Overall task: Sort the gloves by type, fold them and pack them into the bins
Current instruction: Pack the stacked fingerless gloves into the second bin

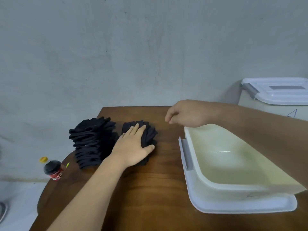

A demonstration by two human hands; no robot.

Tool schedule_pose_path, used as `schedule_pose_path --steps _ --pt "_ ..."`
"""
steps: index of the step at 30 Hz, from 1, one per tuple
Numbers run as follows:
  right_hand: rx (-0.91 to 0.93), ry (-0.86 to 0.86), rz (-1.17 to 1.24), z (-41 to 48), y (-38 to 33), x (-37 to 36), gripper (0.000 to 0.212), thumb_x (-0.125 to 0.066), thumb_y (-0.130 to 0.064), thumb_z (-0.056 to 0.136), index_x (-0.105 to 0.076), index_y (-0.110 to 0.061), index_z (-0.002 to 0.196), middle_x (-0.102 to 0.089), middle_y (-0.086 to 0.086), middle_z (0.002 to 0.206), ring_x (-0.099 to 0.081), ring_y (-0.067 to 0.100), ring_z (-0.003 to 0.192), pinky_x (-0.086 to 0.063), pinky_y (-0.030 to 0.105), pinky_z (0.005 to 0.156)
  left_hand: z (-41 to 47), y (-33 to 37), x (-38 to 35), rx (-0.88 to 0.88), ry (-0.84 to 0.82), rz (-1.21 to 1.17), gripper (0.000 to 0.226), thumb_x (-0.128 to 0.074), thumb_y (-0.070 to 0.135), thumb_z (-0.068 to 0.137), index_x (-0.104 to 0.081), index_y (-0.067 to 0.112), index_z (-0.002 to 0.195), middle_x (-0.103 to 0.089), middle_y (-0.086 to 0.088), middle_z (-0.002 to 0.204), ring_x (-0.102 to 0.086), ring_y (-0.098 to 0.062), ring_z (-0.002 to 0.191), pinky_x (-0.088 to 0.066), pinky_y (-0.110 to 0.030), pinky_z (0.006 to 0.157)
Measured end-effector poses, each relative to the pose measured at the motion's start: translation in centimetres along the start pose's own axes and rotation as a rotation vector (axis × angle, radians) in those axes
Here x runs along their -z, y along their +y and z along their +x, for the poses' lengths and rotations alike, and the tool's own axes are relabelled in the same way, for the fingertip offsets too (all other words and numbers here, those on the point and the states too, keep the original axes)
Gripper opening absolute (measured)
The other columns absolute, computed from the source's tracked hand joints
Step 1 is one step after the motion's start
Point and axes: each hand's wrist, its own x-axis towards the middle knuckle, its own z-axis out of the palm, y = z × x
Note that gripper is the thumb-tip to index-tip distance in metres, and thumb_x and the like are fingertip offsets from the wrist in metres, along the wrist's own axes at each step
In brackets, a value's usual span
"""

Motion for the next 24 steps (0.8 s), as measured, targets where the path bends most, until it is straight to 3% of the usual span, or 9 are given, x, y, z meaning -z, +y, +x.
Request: schedule_pose_path --steps 2,5,8,11,17,19,24 --pt "-0.016 -0.066 0.016 2.2 -1.0 -0.2 0.027 -0.056 -0.023 0.105 -0.073 -0.033 0.123 -0.07 -0.019 0.111 -0.069 0.005 0.103 -0.054 0.027 0.089 0.0 -0.5 -0.6 -0.018 0.036 0.001 0.093 -0.045 0.076 0.097 -0.002 0.038 0.169 0.005 0.009 0.177 0.003 -0.015 0.164 -0.009 -0.043 0.133" --pt "-0.067 -0.157 0.039 6.2 -2.1 -1.2 0.028 -0.059 -0.03 0.103 -0.071 -0.027 0.128 -0.07 -0.008 0.128 -0.075 0.017 0.106 -0.06 0.039 0.097 0.0 -0.5 -1.3 -0.02 0.098 -0.002 0.089 -0.044 0.071 0.099 -0.001 0.037 0.17 0.005 0.009 0.178 0.004 -0.014 0.164 -0.007 -0.042 0.133" --pt "-0.165 -0.271 0.138 9.3 -2.8 -2.6 0.044 -0.063 -0.047 0.103 -0.06 -0.027 0.141 -0.062 -0.006 0.141 -0.07 0.019 0.112 -0.063 0.041 0.094 -0.2 -0.5 -1.8 -0.018 0.158 -0.022 0.089 -0.044 0.067 0.1 0.0 0.035 0.17 0.004 0.008 0.178 0.005 -0.013 0.164 -0.004 -0.04 0.133" --pt "-0.237 -0.381 0.237 11.6 -3.2 -4.0 0.059 -0.069 -0.058 0.097 -0.057 -0.029 0.146 -0.058 -0.001 0.146 -0.067 0.026 0.12 -0.06 0.049 0.101 -0.3 -0.7 -2.2 -0.006 0.2 -0.078 0.095 -0.046 0.066 0.098 0.002 0.028 0.17 0.002 0.007 0.178 0.004 -0.012 0.164 -0.004 -0.04 0.134" --pt "-0.318 -0.476 0.331 13.8 -3.3 -5.0 0.037 -0.076 -0.042 0.096 -0.068 -0.021 0.125 -0.069 0.007 0.131 -0.069 0.028 0.119 -0.057 0.052 0.104 -0.9 -1.0 -2.9 0.013 0.289 -0.206 0.112 -0.056 0.064 0.095 0.018 0.02 0.167 -0.009 0.002 0.178 0.0 -0.011 0.163 -0.004 -0.037 0.134" --pt "-0.325 -0.481 0.325 14.2 -3.2 -5.1 0.039 -0.079 -0.044 0.093 -0.069 -0.02 0.123 -0.07 0.006 0.128 -0.069 0.027 0.119 -0.058 0.052 0.103 -1.0 -1.1 -3.0 0.006 0.309 -0.216 0.115 -0.058 0.064 0.095 0.021 0.02 0.166 -0.011 0.001 0.178 -0.001 -0.01 0.163 -0.005 -0.037 0.134" --pt "-0.297 -0.408 0.367 14.8 -3.3 -6.5 0.033 -0.078 -0.034 0.094 -0.071 -0.011 0.117 -0.068 0.015 0.135 -0.066 0.034 0.124 -0.057 0.049 0.103 -1.3 -0.8 -3.4 -0.022 0.356 -0.235 0.115 -0.059 0.061 0.094 0.021 0.02 0.166 -0.008 0.004 0.178 0.001 -0.009 0.163 -0.005 -0.039 0.134"
